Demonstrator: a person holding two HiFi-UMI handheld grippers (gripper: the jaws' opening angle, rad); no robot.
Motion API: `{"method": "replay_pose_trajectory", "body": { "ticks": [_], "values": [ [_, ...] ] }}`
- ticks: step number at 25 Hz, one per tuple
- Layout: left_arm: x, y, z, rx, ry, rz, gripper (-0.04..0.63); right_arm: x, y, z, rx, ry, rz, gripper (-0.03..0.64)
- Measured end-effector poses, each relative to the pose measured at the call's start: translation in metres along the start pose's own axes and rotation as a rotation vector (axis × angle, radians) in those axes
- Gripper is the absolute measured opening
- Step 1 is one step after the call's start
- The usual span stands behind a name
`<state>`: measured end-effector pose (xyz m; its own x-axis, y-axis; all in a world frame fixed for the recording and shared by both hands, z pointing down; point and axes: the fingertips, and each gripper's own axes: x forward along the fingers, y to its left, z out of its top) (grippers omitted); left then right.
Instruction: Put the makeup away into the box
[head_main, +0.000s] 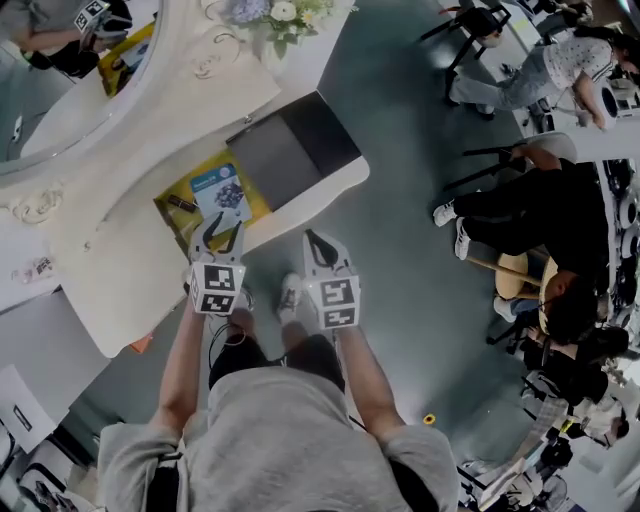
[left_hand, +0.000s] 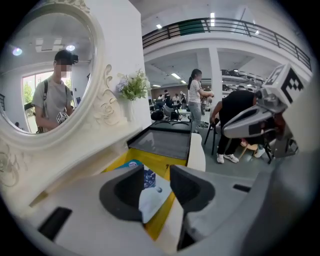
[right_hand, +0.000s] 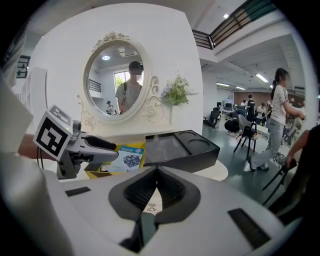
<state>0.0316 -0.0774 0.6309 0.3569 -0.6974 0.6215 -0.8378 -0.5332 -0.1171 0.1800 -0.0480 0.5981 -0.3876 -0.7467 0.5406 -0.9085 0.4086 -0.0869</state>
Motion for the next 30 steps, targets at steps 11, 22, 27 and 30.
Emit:
{"method": "replay_pose_trajectory", "body": {
  "ticks": [11, 22, 27, 30],
  "values": [
    [-0.055, 0.006, 0.061, -0.053, -0.165, 0.101, 0.141, -0.032, 0.001, 0.053, -0.075, -0.129, 0.026, 0.015],
    [-0.145, 0.012, 0.087, -0.08, -0.318, 0.288, 0.132, -0.058, 0.044, 0.107, -0.192, -0.301, 0.15, 0.015],
    [-0.181, 0.022, 0.078, -0.123, -0.339, 0.392, 0.112, -0.063, 0.072, 0.123, -0.249, -0.341, 0.227, 0.015],
    [-0.204, 0.032, 0.065, -0.163, -0.342, 0.464, 0.098, -0.062, 0.095, 0.13, -0.281, -0.358, 0.287, 0.015]
  ]
}}
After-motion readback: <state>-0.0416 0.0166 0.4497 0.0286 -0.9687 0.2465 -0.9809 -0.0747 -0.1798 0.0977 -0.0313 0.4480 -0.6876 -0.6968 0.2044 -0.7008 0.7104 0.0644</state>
